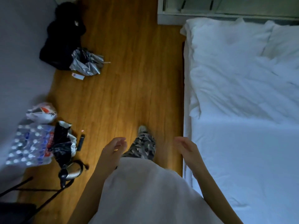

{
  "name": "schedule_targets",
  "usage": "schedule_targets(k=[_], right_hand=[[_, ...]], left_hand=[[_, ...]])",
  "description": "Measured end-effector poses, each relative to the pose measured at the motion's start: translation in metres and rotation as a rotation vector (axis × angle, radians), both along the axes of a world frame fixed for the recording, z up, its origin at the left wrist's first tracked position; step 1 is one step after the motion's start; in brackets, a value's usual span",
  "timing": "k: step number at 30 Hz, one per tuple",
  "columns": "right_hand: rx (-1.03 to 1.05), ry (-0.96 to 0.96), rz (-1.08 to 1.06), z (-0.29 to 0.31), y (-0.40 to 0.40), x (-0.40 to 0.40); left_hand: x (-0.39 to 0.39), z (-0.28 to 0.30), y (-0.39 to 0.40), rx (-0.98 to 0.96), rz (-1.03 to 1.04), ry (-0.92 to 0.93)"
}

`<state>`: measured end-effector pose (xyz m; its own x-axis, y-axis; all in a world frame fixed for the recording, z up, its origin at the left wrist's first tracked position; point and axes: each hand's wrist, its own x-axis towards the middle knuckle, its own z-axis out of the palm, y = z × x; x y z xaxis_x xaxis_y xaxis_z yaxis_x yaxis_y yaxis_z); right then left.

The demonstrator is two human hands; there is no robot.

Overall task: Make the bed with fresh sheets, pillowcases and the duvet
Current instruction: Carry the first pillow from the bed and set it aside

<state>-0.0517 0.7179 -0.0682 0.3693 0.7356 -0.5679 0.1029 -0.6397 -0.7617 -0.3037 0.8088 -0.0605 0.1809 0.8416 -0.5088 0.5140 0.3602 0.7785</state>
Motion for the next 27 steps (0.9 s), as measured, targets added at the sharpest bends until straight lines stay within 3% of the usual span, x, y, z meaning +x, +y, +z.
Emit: schedule_targets(k=[10, 21, 27], right_hand=[[0.129, -0.062, -0.134, 0.067, 0.256, 0.083], [0.052, 0.016, -0.138, 0.013, 0.468, 0.203], [0.072, -0.043, -0.097, 0.027, 0.612, 0.313]], left_hand=[[0.096, 0.06, 0.296, 0.096, -0.183, -0.046], [0.215, 0.013, 0.496, 0.003, -0.145, 0.008], [0.318, 0.038, 0.631, 0.064, -0.115, 0.035]])
